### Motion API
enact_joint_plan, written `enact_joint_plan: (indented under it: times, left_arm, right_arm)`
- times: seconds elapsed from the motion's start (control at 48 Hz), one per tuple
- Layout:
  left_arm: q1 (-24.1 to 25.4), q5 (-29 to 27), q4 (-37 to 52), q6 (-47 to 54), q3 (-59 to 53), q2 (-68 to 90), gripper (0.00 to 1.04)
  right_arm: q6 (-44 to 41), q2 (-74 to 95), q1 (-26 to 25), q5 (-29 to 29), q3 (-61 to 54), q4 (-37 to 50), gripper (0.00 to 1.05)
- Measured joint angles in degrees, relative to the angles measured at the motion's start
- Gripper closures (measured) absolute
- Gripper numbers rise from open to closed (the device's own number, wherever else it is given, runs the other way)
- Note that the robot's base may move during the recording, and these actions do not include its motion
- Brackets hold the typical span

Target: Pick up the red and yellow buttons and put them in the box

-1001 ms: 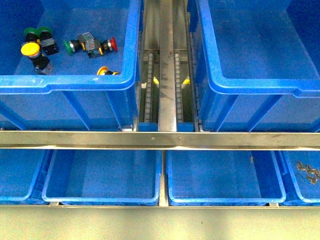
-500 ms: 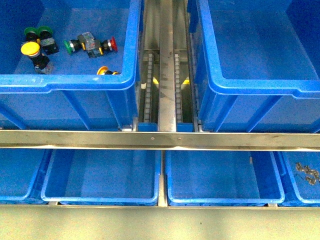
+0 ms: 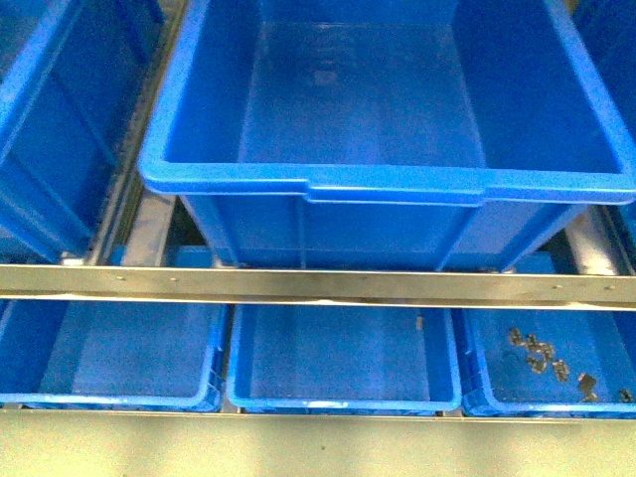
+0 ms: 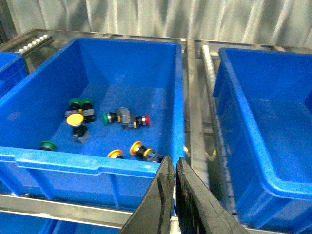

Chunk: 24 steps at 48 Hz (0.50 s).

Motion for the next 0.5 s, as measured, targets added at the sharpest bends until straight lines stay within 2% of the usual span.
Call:
enact_joint_plan:
  times: [0.5]
  left_arm:
    - [0.1, 0.4, -9.6, 0.1, 0.0, -9.8, 1.02]
  right_arm:
    - [2.2, -1.2, 2.8, 0.9, -1.6, 0.4, 0.67]
